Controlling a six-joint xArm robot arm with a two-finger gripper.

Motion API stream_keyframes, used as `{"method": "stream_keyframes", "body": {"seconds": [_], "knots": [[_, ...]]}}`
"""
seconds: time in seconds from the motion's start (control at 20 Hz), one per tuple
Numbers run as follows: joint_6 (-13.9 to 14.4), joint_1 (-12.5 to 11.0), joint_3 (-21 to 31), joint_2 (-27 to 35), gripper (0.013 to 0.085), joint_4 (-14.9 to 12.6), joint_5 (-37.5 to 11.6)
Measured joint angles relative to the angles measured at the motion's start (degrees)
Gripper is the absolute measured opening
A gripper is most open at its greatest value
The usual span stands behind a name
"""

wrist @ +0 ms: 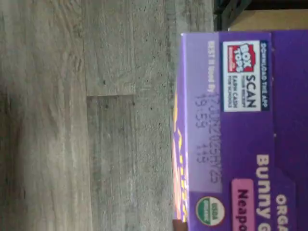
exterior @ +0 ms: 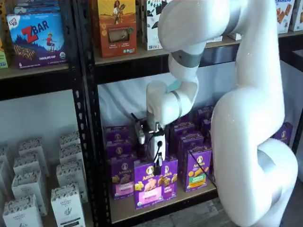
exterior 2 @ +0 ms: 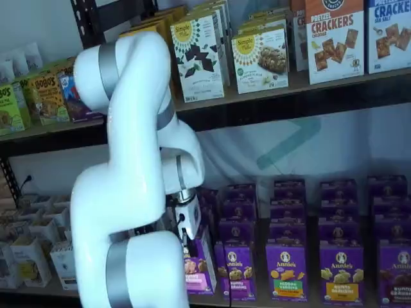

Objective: Pick up the purple box with a pink patch in the middle, on the bottom shelf, the first box from the left

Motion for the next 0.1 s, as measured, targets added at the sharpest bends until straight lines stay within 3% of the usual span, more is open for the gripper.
{"method": "stream_keyframes", "body": {"seconds": [0.1], "knots": [[-0.6,-0.6,1.3,-1.9,0.0330,0.1,1.0]]}}
